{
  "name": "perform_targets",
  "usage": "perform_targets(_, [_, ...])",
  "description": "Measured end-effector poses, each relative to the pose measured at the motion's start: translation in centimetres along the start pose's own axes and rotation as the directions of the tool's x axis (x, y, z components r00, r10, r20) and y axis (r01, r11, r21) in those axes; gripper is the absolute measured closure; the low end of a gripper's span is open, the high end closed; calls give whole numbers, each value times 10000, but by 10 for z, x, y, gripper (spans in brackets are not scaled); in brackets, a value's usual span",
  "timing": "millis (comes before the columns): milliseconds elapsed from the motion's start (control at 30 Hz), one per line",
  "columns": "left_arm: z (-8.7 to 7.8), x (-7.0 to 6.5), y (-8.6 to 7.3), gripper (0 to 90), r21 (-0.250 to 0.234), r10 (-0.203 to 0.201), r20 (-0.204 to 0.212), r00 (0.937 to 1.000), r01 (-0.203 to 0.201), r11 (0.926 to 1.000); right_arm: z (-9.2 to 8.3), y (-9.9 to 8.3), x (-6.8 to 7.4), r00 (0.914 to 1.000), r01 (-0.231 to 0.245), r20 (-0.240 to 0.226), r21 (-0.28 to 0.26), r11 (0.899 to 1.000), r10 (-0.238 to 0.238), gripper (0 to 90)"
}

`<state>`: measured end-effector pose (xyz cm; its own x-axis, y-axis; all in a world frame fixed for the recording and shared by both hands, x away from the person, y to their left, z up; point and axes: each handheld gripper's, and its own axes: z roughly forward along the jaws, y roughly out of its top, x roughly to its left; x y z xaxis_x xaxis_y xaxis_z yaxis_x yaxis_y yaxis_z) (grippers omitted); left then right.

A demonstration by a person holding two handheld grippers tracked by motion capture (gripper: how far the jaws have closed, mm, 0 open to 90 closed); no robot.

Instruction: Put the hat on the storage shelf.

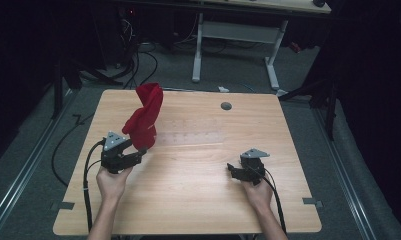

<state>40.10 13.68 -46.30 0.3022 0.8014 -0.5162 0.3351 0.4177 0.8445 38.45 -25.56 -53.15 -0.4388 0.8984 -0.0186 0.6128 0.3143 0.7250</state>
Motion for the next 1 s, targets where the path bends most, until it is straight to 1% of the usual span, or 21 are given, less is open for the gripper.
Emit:
perform_targets(133, [-6, 0, -3, 360, -2, -32, 42, 10000, 33, 10000, 0, 0, 0, 10000, 3, 1, -1, 10000, -3, 361])
perform_targets(333, [-12, 0, -7, 352, -41, -253, 163, 9995, 254, 9997, 0, 0, 0, 10000, 24, 3, -4, 10000, -24, 360])
perform_targets(600, [-23, -2, -11, 344, -113, -335, 327, 9989, 339, 9994, 0, 0, 0, 10000, 31, 7, 8, 10000, -31, 358])
perform_targets(733, [-25, -3, -14, 346, 20, -338, 333, 9989, 338, 9994, 0, 0, 0, 10000, 31, 5, 7, 10000, -31, 358])
perform_targets(833, [-28, -5, -16, 346, 149, -266, 387, 9989, 260, 9996, 0, 0, 0, 10000, 29, 7, 7, 10000, -29, 358])
perform_targets(1000, [-31, -7, -19, 346, 151, -315, 507, 9982, 307, 9994, 0, 0, 0, 10000, 30, 9, 4, 10000, -30, 357])
